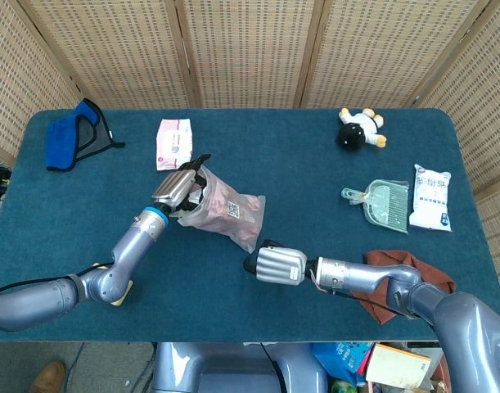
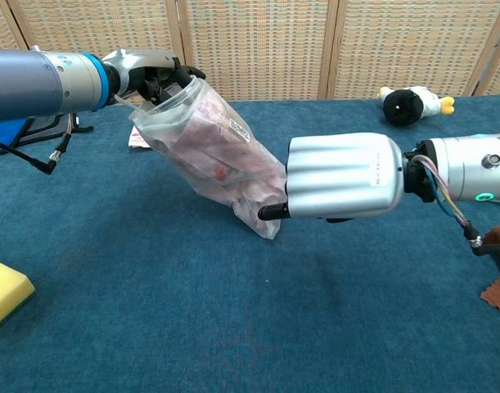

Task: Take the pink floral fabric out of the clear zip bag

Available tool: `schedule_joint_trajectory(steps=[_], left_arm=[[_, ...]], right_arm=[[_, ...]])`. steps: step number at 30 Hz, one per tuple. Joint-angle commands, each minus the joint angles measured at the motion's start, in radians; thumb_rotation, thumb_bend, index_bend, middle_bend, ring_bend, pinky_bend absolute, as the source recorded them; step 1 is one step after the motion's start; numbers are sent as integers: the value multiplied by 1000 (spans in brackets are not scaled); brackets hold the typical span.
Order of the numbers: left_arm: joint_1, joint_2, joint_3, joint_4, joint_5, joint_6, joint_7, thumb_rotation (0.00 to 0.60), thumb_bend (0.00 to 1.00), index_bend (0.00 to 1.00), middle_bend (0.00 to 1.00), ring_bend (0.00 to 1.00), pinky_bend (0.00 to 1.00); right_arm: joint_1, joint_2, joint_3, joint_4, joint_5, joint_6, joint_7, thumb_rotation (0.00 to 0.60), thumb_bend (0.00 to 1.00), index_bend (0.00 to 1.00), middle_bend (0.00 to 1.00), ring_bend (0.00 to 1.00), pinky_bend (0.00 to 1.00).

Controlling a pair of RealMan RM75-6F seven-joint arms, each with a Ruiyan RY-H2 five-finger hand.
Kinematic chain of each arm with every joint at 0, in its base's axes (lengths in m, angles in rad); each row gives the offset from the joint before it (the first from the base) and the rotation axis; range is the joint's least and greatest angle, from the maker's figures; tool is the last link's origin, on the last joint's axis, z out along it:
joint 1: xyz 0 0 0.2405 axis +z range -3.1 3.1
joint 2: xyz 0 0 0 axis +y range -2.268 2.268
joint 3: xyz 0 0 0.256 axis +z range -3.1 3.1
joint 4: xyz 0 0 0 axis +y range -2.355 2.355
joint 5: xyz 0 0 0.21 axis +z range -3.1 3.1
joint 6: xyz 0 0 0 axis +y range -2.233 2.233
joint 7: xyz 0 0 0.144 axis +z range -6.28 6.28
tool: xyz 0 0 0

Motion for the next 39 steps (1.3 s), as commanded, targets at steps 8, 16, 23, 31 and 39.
schedule_joint_trajectory(steps=[8, 16, 23, 31, 39], left_arm=[[-4, 4, 3, 2, -8, -4, -13, 600, 914, 745, 0, 0, 0], [-1, 8, 6, 0, -7, -10, -33, 600, 914, 745, 0, 0, 0], [-1, 9, 11, -7, 2, -10, -40, 600, 914, 745, 0, 0, 0], [-1, 8, 15, -8, 4, -7, -46, 600, 914, 745, 0, 0, 0], [-1, 7, 16, -7, 5, -14, -61, 600, 914, 745, 0, 0, 0]], right_arm=[[21, -57, 31, -9, 90, -152, -55, 600, 63, 356, 969, 977, 1000], [13, -111, 35, 40, 145, -208, -72, 600, 63, 370, 968, 977, 1000], [10, -142, 26, 63, 165, -229, -85, 600, 63, 400, 967, 977, 1000], [15, -170, 21, 88, 182, -238, -86, 600, 73, 400, 965, 977, 1000], [33, -195, 18, 111, 191, -245, -80, 600, 190, 400, 962, 977, 1000]])
